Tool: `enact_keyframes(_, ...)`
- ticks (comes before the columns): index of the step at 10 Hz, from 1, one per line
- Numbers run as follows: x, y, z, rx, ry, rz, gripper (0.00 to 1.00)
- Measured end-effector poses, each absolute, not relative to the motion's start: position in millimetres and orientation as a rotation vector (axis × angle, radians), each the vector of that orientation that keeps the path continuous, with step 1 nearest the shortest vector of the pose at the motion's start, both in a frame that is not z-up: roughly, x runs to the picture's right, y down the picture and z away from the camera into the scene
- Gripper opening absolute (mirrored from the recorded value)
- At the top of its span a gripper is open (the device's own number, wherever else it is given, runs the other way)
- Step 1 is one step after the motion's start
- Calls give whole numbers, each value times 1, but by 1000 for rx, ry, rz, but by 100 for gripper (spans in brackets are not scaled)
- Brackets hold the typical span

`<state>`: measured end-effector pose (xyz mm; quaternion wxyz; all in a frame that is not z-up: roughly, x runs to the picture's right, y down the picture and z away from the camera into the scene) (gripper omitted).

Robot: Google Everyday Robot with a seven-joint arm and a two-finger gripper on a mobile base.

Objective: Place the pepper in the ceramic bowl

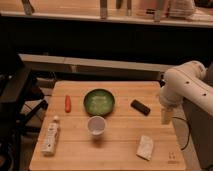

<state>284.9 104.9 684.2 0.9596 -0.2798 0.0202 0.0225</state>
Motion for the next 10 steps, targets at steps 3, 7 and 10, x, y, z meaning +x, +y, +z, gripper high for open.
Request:
enact_keyframes(3,260,91,687,-549,39,-27,80)
enact_keyframes(7,208,70,692,-526,37,-145,80)
enact_keyframes(10,202,65,693,-522,27,-196,80)
